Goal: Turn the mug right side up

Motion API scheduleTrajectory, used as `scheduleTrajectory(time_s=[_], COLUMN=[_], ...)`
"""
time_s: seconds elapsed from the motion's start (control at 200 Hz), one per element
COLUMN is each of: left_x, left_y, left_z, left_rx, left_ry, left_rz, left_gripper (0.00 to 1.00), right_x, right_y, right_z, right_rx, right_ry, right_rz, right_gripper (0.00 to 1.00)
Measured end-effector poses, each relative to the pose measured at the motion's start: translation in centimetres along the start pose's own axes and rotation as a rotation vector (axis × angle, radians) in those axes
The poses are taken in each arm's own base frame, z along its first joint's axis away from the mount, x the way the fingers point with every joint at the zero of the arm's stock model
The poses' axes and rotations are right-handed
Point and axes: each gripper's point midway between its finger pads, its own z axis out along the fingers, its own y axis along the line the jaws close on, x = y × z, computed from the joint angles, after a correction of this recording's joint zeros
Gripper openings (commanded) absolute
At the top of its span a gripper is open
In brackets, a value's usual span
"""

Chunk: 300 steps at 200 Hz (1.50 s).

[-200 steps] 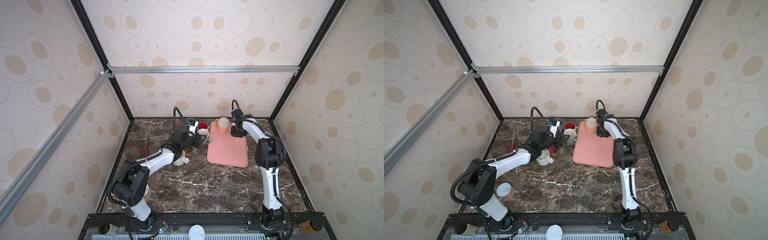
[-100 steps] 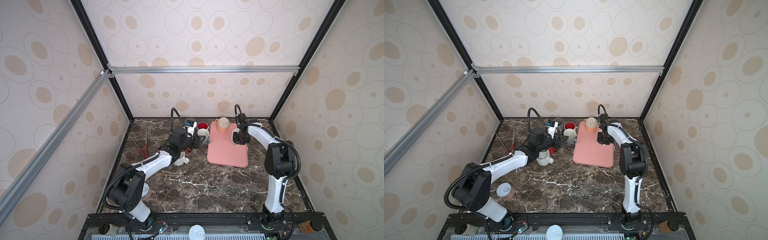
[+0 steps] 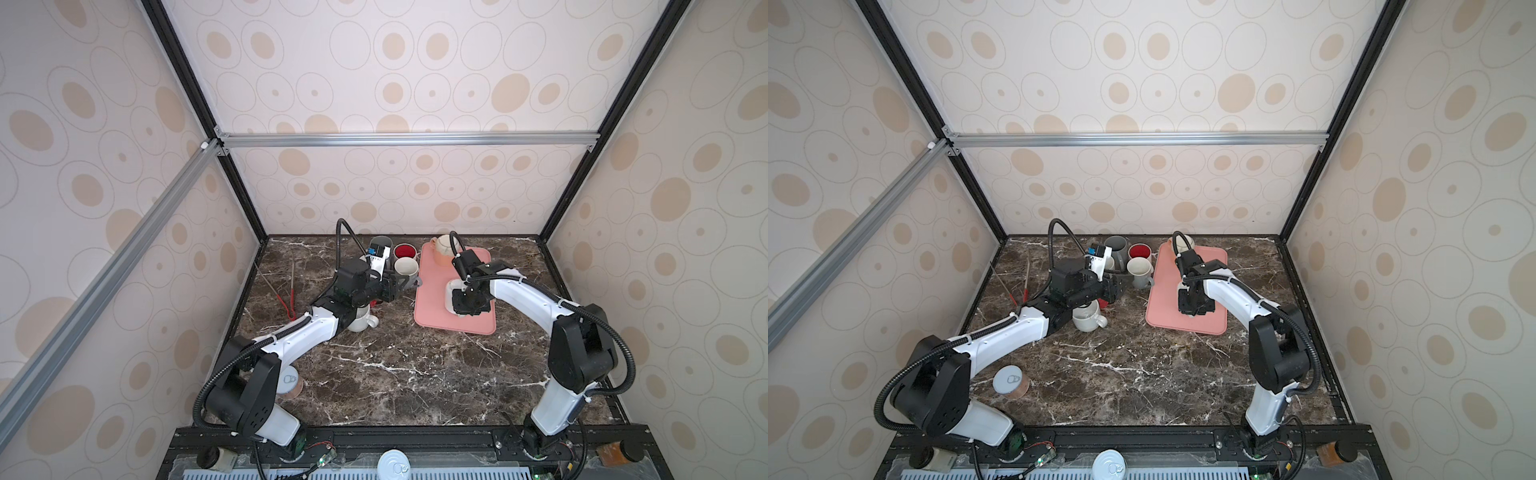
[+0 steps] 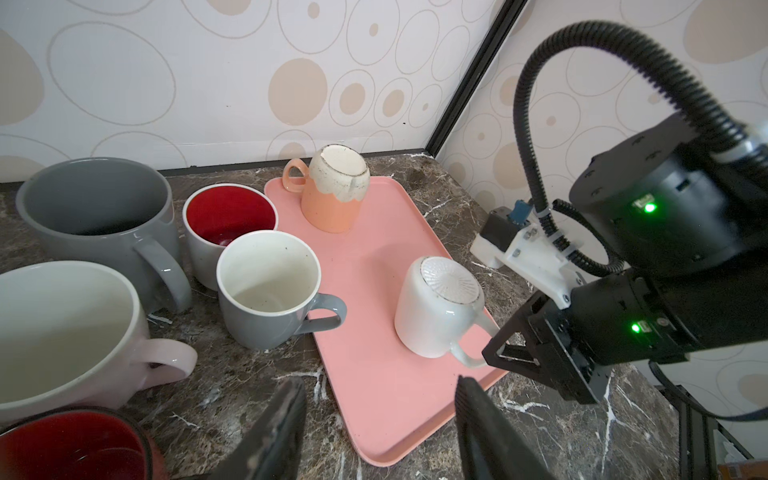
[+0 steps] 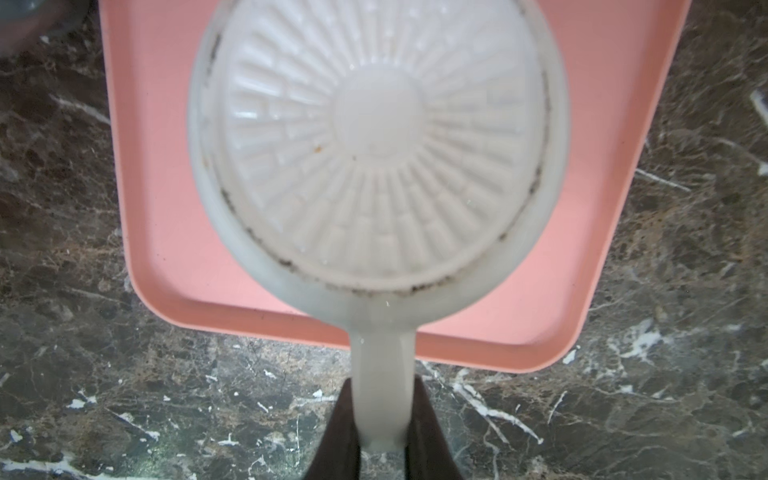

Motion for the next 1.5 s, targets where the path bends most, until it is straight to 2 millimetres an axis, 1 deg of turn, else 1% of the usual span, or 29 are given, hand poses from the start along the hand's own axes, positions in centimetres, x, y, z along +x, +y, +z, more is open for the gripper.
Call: scheduleTrajectory(time_s=[0.075, 0.2, 0.36, 0.47, 0.54, 0.615, 0.71, 0.81, 0.905, 0.965, 1.045, 1.105, 1.155, 1.23, 1.35, 1.435, 1.5], left_x=[0.6, 1.8, 2.8, 3.9, 4.3, 4.4, 4.4, 4.1, 3.8, 4.1, 4.9, 6.0, 7.0, 8.3, 9.5, 10.3, 11.0], left_y=[0.0, -0.1, -0.8, -1.6, -2.0, -2.1, -1.9, -2.0, -2.2, -2.9, -4.4, -5.6, -6.7, -8.2, -9.9, -10.4, -10.5], left_z=[-0.1, 0.0, 0.2, 0.6, 0.8, 0.9, 1.0, 1.1, 1.2, 1.5, 2.3, 3.2, 4.3, 5.9, 8.9, 11.0, 12.4], left_rx=[-0.001, -0.001, 0.004, -0.009, -0.020, -0.039, -0.067, -0.093, -0.121, -0.128, -0.125, -0.126, -0.126, -0.142, -0.190, -0.234, -0.267], left_ry=[0.012, 0.041, 0.073, 0.113, 0.119, 0.118, 0.123, 0.123, 0.120, 0.125, 0.144, 0.169, 0.197, 0.237, 0.289, 0.321, 0.346], left_rz=[-0.006, -0.017, -0.018, -0.014, -0.006, -0.004, -0.003, 0.004, 0.013, 0.021, 0.036, 0.047, 0.057, 0.065, 0.061, 0.053, 0.049], left_gripper=[0.58, 0.58, 0.58, 0.58, 0.59, 0.59, 0.59, 0.59, 0.59, 0.60, 0.60, 0.61, 0.61, 0.63, 0.65, 0.66, 0.67], right_x=[0.4, 0.8, 0.3, 0.1, 0.0, -0.2, -0.3, 0.0, -0.2, -0.3, -0.1, 0.1, 0.3, 0.8, 2.4, 3.8, 4.6], right_y=[0.5, 1.0, 1.7, 2.4, 2.9, 3.9, 4.7, 4.9, 4.8, 4.3, 3.4, 2.2, 0.7, -1.5, -4.7, -6.4, -7.2], right_z=[0.1, 0.4, 0.0, -0.8, -1.4, -1.7, -1.6, -1.8, -2.9, -4.1, -5.4, -6.1, -6.4, -6.3, -5.3, -4.5, -4.1], right_rx=[-0.008, -0.017, -0.044, -0.094, -0.136, -0.194, -0.249, -0.272, -0.286, -0.292, -0.299, -0.296, -0.280, -0.252, -0.198, -0.170, -0.158], right_ry=[-0.007, -0.012, -0.038, -0.071, -0.086, -0.097, -0.106, -0.114, -0.149, -0.186, -0.225, -0.252, -0.272, -0.284, -0.269, -0.243, -0.229], right_rz=[0.000, 0.006, 0.027, 0.039, 0.048, 0.057, 0.068, 0.072, 0.073, 0.077, 0.091, 0.113, 0.141, 0.186, 0.252, 0.289, 0.306], right_gripper=[0.16, 0.31, 0.41, 0.43, 0.43, 0.43, 0.43, 0.43, 0.43, 0.44, 0.44, 0.44, 0.44, 0.45, 0.45, 0.45, 0.46])
